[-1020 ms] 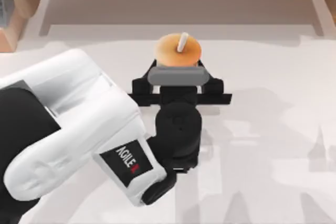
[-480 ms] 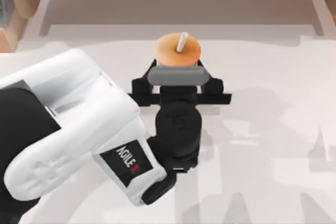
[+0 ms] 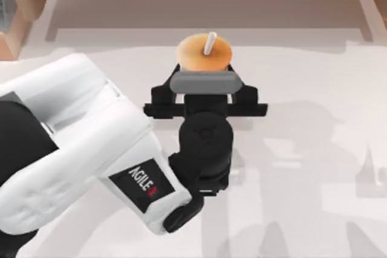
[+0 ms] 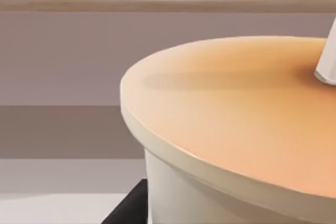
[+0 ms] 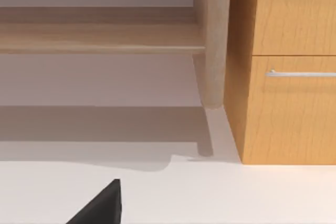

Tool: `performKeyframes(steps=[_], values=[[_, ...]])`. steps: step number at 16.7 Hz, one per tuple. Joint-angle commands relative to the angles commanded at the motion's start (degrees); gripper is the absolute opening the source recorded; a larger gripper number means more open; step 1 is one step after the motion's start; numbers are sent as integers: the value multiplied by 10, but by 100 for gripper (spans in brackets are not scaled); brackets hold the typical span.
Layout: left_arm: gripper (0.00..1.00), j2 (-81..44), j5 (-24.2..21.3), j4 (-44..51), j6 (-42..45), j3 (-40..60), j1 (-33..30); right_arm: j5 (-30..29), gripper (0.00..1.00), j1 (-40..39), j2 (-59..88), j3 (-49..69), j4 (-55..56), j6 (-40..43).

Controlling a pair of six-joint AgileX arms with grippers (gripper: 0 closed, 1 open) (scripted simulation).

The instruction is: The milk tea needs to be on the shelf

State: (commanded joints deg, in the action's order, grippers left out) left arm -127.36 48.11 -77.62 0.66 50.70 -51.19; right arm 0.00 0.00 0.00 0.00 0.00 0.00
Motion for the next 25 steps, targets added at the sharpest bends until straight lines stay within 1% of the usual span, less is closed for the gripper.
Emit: performKeyframes(steps=[4, 9, 14, 21, 25], values=[[0, 11, -4, -3, -1, 14, 7, 0, 100, 0, 0, 0, 0, 0], [0, 65, -39, 41, -10, 65, 54, 0, 100, 0, 0, 0, 0, 0], [0, 125, -97, 144, -17, 125, 125, 0, 100, 0, 0, 0, 0, 0], [0, 175, -192, 329, -16, 209, 231, 0, 100, 0, 0, 0, 0, 0], [0, 187, -242, 419, -9, 253, 265, 0, 100, 0, 0, 0, 0, 0]])
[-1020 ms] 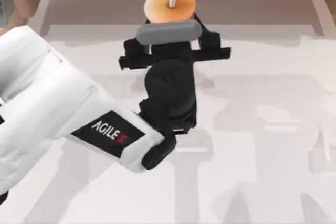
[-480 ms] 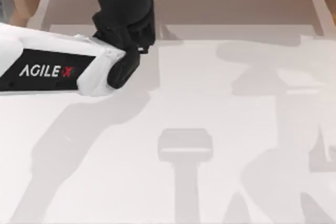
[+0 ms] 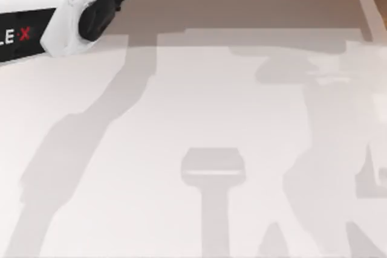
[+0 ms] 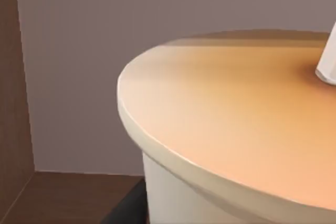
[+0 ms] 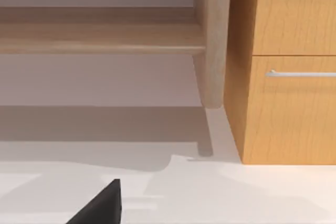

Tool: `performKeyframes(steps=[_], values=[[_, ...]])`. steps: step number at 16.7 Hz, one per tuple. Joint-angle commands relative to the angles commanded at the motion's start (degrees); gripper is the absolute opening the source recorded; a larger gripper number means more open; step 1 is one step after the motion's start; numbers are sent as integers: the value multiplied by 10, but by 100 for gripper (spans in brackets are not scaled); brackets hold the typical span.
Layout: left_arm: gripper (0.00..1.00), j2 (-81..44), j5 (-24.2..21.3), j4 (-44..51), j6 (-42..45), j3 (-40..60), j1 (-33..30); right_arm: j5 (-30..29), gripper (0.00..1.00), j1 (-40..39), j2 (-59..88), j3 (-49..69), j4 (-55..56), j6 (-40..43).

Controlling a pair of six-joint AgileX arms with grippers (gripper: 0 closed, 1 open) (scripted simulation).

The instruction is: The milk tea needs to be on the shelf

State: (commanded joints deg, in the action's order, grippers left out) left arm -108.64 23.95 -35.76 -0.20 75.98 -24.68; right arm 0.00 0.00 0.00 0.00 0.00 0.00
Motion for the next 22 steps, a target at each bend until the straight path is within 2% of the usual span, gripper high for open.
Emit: performKeyframes(steps=[4, 13, 18, 22], values=[[0, 6, -29, 51, 8, 24, 12, 0, 100, 0, 0, 0, 0, 0], [0, 13, -36, 53, 0, 6, 3, 0, 100, 0, 0, 0, 0, 0], [0, 45, -89, 23, -39, -68, -44, 0, 100, 0, 0, 0, 0, 0], [0, 52, -111, -5, -50, -82, -33, 0, 100, 0, 0, 0, 0, 0]])
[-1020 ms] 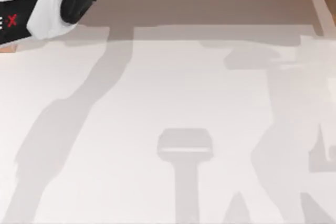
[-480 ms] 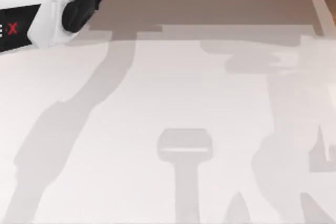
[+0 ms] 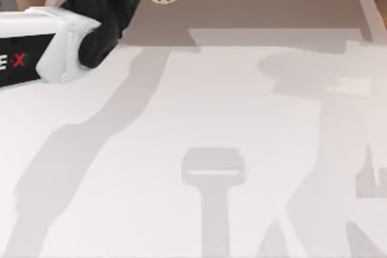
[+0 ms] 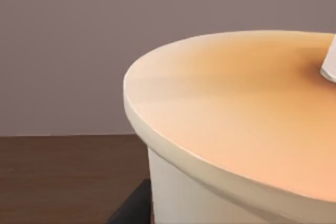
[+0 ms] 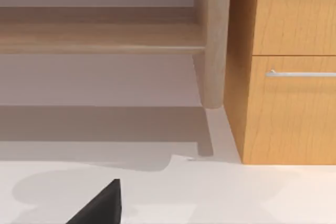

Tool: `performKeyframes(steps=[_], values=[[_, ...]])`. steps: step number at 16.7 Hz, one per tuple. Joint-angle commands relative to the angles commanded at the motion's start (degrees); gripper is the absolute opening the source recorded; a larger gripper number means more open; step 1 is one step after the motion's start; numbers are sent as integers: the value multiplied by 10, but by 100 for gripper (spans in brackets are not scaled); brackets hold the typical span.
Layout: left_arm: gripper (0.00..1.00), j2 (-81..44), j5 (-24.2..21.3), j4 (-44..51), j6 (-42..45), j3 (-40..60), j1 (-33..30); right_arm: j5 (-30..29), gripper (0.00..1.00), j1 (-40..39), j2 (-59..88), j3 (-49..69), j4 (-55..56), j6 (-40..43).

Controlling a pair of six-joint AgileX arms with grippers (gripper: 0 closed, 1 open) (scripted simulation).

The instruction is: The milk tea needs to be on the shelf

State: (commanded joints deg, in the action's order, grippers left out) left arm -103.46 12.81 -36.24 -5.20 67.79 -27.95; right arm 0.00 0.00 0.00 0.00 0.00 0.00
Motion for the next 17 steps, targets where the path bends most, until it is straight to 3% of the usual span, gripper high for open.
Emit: performKeyframes(steps=[5, 9, 15, 17], values=[[0, -69, 33, 16, 21, 79, 61, 0, 100, 0, 0, 0, 0, 0], [0, -133, 57, 27, 53, 161, 66, 0, 100, 0, 0, 0, 0, 0], [0, -141, 61, 26, 58, 169, 64, 0, 100, 0, 0, 0, 0, 0], [15, -141, 61, 26, 58, 169, 64, 0, 100, 0, 0, 0, 0, 0]])
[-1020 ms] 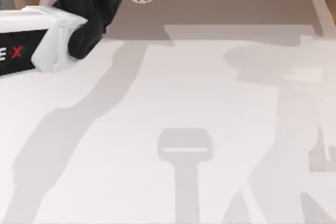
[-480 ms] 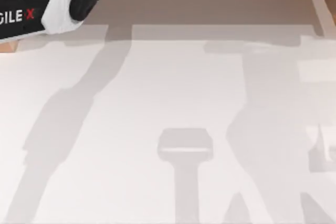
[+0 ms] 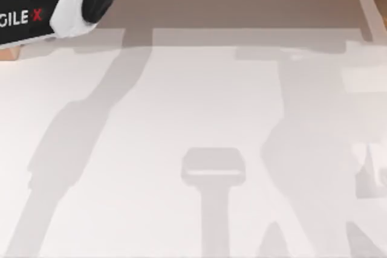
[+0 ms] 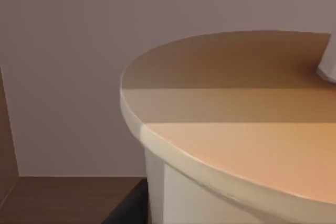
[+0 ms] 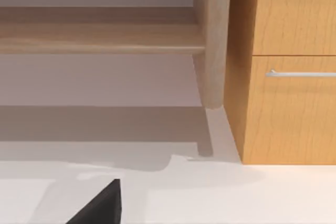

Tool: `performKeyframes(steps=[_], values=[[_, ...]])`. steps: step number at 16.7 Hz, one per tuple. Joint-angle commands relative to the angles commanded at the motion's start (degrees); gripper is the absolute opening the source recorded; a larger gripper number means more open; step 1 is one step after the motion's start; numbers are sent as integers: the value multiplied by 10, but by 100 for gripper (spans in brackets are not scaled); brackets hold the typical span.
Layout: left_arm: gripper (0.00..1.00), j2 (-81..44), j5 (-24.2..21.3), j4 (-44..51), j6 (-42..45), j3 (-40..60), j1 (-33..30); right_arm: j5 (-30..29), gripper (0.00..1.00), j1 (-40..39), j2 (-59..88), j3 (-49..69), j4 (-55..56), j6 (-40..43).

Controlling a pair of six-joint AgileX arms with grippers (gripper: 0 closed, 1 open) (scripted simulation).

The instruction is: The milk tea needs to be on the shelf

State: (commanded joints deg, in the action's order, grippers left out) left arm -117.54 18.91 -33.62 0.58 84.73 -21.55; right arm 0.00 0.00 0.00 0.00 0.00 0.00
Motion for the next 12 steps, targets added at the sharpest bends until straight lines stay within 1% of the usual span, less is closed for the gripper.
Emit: performKeyframes(steps=[11, 12], values=[[98, 0, 0, 0, 0, 0, 0, 0, 100, 0, 0, 0, 0, 0], [100, 0, 0, 0, 0, 0, 0, 0, 100, 0, 0, 0, 0, 0]])
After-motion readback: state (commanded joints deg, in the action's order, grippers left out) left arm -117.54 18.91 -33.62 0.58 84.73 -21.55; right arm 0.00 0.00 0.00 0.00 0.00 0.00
